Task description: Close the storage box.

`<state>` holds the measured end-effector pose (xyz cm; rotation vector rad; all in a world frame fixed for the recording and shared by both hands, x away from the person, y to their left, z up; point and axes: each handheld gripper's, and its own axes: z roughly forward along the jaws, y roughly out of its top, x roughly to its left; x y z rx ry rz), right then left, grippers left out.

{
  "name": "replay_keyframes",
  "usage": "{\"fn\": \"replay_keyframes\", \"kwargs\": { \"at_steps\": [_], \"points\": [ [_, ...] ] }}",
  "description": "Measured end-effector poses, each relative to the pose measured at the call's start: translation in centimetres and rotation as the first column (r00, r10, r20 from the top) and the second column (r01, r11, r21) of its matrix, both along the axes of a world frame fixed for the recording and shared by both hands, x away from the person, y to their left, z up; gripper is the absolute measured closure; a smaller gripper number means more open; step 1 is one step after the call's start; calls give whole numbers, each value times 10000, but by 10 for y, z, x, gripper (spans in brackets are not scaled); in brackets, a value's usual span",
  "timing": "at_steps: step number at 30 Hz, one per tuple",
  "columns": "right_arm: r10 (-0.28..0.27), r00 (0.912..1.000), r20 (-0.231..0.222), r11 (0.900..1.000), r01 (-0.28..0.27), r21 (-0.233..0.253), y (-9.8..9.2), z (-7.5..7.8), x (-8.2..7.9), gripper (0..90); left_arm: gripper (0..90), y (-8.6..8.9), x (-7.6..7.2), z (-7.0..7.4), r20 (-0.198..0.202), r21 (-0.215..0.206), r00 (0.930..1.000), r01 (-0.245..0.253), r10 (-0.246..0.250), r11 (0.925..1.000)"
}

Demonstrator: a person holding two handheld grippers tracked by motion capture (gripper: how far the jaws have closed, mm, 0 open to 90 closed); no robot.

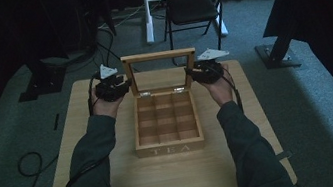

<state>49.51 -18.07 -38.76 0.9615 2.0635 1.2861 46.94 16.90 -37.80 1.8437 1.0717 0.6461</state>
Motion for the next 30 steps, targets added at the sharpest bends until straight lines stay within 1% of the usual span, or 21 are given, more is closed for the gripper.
{"fn": "replay_keyframes", "kwargs": {
  "at_steps": [5,8,9,12,14,16,18,19,20,22,28,30],
  "points": [
    [-54,10000,32,9999,54,143,0,-1,-4,614,655,0,0,5,87,48,10000,-16,16,10000],
    [-81,10000,45,9999,81,121,0,-1,-6,610,672,-2,-1,7,75,160,9999,135,-136,9998],
    [-122,9999,57,9999,121,90,0,-1,-7,608,681,-2,-1,7,75,160,9999,135,-136,9998],
    [-224,9997,21,9996,224,192,0,0,-8,616,692,-3,-2,8,107,109,9998,183,-184,9998],
    [-206,9998,-64,9987,209,474,-5,3,-13,627,710,-3,-4,10,158,114,9996,217,-219,9997],
    [-157,9998,-104,9986,162,511,-7,3,-16,640,714,-4,-5,11,199,156,9996,178,-181,9997],
    [-227,9997,-17,9989,228,398,-9,4,-19,667,723,-4,-6,11,211,133,9996,175,-178,9998],
    [-227,9997,-17,9989,228,398,-9,4,-19,667,723,-3,-6,12,224,141,9995,197,-200,9997],
    [-216,9998,-33,9981,217,573,-12,5,-22,694,728,-3,-8,12,244,224,9994,249,-254,9994],
    [-191,9998,-65,9973,195,708,-14,6,-23,710,728,-2,-9,12,272,223,9992,271,-277,9994],
    [-289,9996,-34,9983,291,498,-14,7,-29,730,732,-1,-14,12,320,151,9989,323,-328,9994],
    [-349,9994,20,9989,349,316,-11,8,-32,731,741,0,-15,11,320,139,9988,378,-382,9992]
  ]
}}
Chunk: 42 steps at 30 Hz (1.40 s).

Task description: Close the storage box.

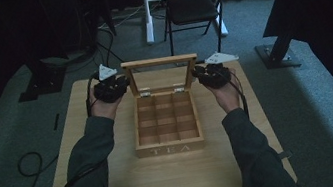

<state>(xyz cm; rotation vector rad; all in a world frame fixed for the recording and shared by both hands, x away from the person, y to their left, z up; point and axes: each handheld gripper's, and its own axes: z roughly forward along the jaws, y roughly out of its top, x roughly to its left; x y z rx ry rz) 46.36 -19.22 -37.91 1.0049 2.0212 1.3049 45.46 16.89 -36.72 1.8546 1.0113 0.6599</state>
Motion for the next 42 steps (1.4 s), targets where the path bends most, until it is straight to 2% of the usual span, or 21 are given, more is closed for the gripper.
{"fn": "replay_keyframes", "kwargs": {
  "at_steps": [4,7,14,20,32,42],
  "points": [
    [-110,9999,24,9996,110,-264,3,2,-4,745,743,0,-3,-2,-8,33,10000,-13,13,10000],
    [-203,9998,-69,9996,202,-190,2,3,-7,772,742,-2,-6,-2,10,155,10000,-60,60,9999],
    [-415,9990,-149,9989,412,-220,5,4,-14,768,739,-1,-12,-2,53,151,10000,-10,9,9999],
    [-549,9984,-160,9983,546,-202,8,6,-21,739,724,-1,-18,-5,53,-67,10000,-18,19,10000],
    [-880,9960,-178,9957,875,-292,12,1,-37,732,721,-1,-33,-9,13,-207,9999,-111,112,9997],
    [-903,9957,-188,9957,898,-246,12,-4,-47,728,718,-2,-42,-12,15,-159,9999,-149,149,9998]
  ]
}}
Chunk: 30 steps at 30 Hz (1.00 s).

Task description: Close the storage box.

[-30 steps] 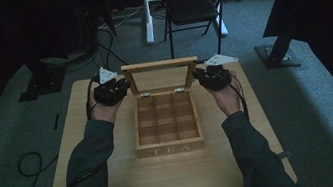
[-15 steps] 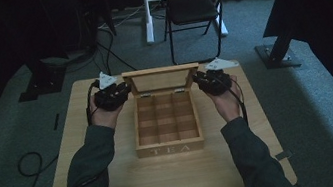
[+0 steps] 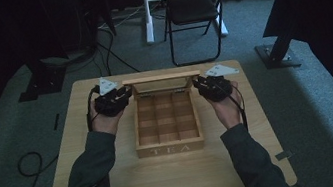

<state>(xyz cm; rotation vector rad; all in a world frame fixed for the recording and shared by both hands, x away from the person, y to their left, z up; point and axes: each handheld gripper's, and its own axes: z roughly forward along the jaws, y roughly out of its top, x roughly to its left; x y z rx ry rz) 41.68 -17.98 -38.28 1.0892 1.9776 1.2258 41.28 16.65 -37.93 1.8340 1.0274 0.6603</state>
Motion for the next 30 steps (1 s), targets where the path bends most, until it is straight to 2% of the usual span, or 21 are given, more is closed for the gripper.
{"fn": "replay_keyframes", "kwargs": {
  "at_steps": [13,30],
  "points": [
    [3,10000,-61,10000,-3,-85,0,-5,-10,727,714,1,-10,-6,12,-87,10000,68,-68,9999],
    [72,9999,-134,9999,-70,126,-1,-9,-24,712,711,2,-24,-10,36,-93,9998,175,-174,9998]
  ]
}}
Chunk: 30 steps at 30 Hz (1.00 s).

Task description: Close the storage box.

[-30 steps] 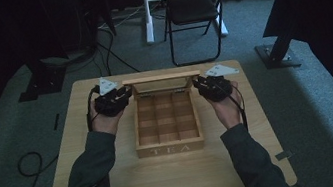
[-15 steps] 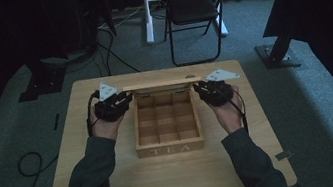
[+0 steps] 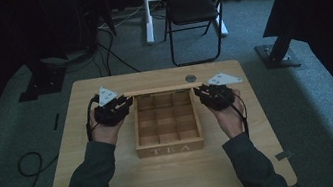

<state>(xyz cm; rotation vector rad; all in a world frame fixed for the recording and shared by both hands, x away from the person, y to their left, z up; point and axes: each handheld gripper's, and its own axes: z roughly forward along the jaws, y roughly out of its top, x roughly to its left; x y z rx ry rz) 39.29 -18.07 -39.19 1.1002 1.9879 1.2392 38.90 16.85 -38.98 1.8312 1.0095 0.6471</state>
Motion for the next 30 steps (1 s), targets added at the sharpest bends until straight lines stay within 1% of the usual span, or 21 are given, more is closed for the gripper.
{"fn": "replay_keyframes", "kwargs": {
  "at_steps": [7,13,17,20,24,26,30],
  "points": [
    [14,10000,-10,10000,-14,-25,1,-1,-5,700,707,0,-4,-3,-63,-38,10000,29,-29,10000],
    [0,10000,-21,10000,0,-54,1,-4,-10,694,704,0,-7,-6,-91,54,9999,45,-45,10000],
    [-42,10000,50,9999,43,-118,2,-6,-13,694,703,-1,-10,-8,-89,147,10000,12,-11,9999],
    [-60,10000,66,9999,60,-117,2,-7,-16,694,699,-1,-10,-8,-118,116,9999,10,-9,9999],
    [-106,9999,82,9998,107,-144,3,-9,-21,690,696,-2,-14,-12,-139,210,9999,2,1,9998],
    [-122,9999,111,9998,124,-150,3,-10,-23,688,694,-2,-15,-13,-152,167,9999,10,-8,9999],
    [-136,9998,119,9997,138,-193,3,-11,-27,681,690,-2,-18,-15,-147,219,9999,1,2,9998]
  ]
}}
